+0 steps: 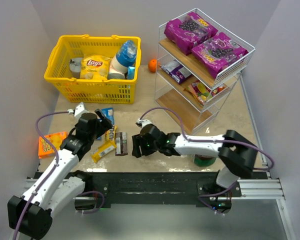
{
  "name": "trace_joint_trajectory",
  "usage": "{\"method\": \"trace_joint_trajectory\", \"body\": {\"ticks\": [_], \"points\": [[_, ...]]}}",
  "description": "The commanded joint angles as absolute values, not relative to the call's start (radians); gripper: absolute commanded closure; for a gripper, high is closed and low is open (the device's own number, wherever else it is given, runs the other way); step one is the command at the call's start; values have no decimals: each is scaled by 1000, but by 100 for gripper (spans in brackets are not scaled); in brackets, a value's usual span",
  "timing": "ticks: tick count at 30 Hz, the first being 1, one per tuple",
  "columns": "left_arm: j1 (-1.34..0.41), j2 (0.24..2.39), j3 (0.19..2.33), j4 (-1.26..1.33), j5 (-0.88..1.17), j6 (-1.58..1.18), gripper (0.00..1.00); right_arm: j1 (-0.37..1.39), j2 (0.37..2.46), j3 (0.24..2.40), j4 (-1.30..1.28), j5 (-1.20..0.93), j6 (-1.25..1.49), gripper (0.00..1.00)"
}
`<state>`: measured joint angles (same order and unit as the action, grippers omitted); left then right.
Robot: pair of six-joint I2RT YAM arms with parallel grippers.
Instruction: Place and organize the candy bags onto the shelf
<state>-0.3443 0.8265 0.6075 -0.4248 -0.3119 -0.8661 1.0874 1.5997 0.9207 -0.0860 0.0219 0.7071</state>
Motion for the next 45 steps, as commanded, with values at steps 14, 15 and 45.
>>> {"method": "trace_joint_trajectory", "body": {"ticks": [14,15,45], "points": [[-327,762,571,-414,-247,-804,13,1088,2013,1227,92,29,729,43],[-327,762,572,-416,-245,-804,13,1086,2019,1229,87,46,732,44],[-327,857,423,-255,-12,-790,13,1069,1726,999,-78,216,885,65]]}}
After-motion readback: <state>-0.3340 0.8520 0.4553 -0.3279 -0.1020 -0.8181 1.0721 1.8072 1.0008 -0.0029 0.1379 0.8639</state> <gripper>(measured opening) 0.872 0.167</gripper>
